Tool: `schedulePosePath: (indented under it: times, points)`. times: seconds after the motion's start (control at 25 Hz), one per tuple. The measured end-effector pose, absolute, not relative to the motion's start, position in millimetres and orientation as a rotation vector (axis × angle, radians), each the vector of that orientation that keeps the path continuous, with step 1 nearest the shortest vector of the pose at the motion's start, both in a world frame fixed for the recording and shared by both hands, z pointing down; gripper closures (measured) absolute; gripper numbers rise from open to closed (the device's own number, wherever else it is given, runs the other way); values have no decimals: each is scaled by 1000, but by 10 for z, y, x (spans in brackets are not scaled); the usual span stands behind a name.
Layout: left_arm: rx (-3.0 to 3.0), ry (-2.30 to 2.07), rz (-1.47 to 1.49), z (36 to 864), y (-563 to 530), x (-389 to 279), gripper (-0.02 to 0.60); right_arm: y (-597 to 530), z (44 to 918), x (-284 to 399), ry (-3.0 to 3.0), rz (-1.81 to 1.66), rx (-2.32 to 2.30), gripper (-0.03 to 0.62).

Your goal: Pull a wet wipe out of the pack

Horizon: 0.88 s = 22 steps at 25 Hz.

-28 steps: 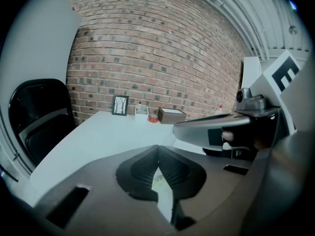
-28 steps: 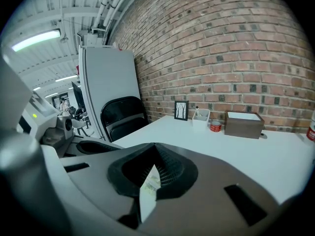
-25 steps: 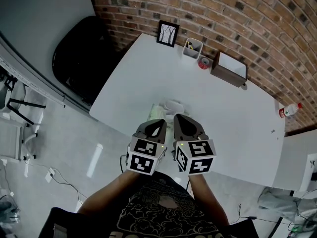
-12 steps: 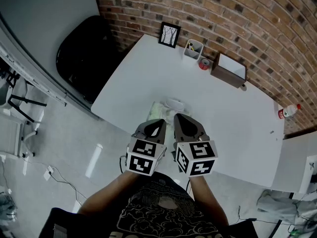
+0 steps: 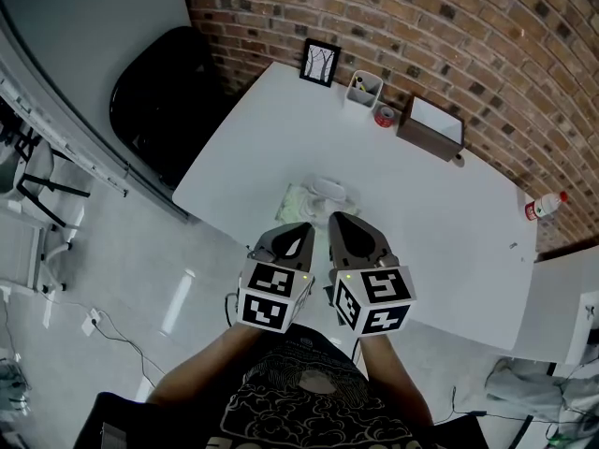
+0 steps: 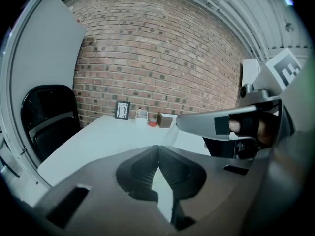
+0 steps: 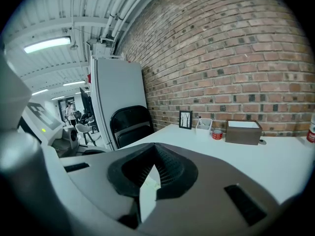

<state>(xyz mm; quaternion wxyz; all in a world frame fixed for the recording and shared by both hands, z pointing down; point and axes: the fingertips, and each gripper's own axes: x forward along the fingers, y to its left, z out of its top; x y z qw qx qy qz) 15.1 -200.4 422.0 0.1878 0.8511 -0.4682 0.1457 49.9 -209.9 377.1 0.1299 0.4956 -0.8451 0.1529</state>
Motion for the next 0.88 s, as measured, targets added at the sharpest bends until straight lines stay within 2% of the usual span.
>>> schedulePosePath:
  times: [0.88]
  points:
    - [2399, -1369, 390, 4153, -1598, 203, 569, -1621, 3659, 584, -2517, 415, 1429, 579]
